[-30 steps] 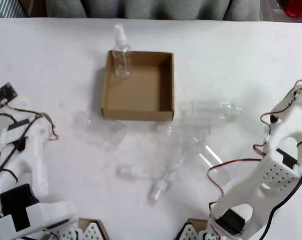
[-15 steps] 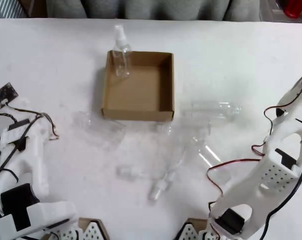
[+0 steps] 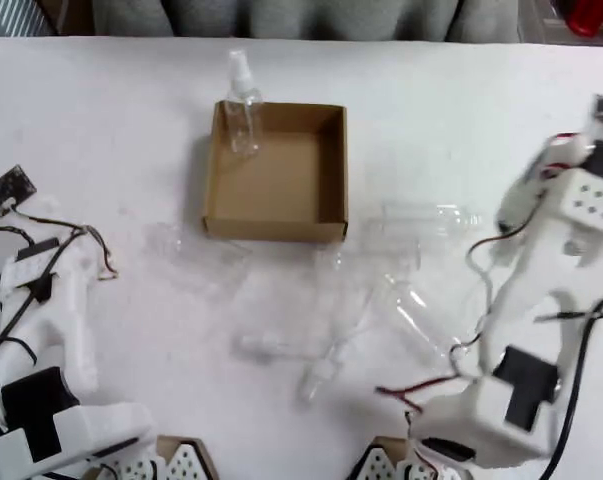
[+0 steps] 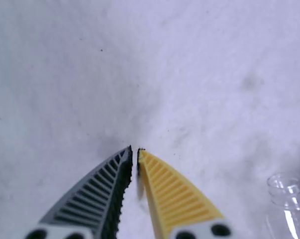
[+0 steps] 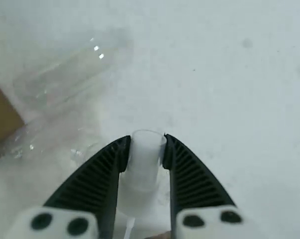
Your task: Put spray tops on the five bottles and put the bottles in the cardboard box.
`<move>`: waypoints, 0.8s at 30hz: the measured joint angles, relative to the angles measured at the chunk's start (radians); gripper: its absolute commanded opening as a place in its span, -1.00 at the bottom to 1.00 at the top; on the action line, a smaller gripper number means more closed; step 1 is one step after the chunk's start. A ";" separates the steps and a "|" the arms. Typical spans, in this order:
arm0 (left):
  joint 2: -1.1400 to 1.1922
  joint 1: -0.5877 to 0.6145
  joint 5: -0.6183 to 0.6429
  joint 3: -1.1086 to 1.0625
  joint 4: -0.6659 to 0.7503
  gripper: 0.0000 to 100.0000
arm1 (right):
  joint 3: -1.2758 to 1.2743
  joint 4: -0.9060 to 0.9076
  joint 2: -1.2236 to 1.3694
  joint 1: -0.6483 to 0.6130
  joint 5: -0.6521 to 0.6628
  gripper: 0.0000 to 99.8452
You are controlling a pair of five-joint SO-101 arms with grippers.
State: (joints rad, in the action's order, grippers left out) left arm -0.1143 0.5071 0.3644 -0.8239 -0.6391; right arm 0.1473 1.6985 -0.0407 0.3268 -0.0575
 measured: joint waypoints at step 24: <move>0.000 -0.054 -0.002 0.000 0.018 -0.96 | -0.942 -0.488 -0.413 -0.238 0.121 -0.97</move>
State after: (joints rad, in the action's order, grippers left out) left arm -0.1143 0.4534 0.3629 -0.8239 -0.6206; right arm -0.7948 1.2106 -0.4534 0.0890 0.0637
